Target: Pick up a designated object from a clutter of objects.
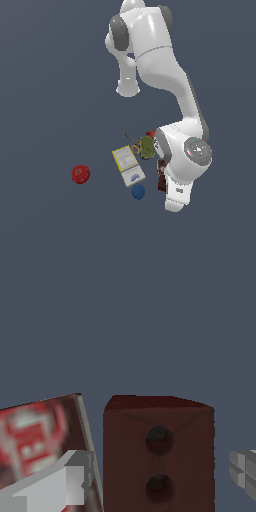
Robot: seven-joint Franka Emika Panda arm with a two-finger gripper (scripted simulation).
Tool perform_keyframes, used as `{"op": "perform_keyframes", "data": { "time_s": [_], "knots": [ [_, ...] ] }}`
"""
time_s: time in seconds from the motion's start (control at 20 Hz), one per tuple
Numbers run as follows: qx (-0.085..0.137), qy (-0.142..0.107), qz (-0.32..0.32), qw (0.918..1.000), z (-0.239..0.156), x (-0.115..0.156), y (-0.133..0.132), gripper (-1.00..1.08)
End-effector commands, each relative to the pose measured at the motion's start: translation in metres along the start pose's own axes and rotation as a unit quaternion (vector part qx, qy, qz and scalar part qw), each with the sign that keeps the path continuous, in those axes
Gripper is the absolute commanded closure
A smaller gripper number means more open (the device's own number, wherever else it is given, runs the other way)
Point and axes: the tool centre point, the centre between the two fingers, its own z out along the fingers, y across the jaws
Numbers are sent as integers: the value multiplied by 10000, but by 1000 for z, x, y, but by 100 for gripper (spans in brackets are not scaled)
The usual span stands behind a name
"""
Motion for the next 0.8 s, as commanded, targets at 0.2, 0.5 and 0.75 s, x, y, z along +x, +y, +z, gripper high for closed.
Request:
{"op": "perform_keyframes", "data": {
  "time_s": [0.2, 0.5, 0.75],
  "knots": [
    [87, -37, -9, 10000, 14, -1, -6, 108],
    [87, -37, -9, 10000, 14, -1, -6, 108],
    [-8, 8, -7, 10000, -1, 1, 0, 108]
  ]
}}
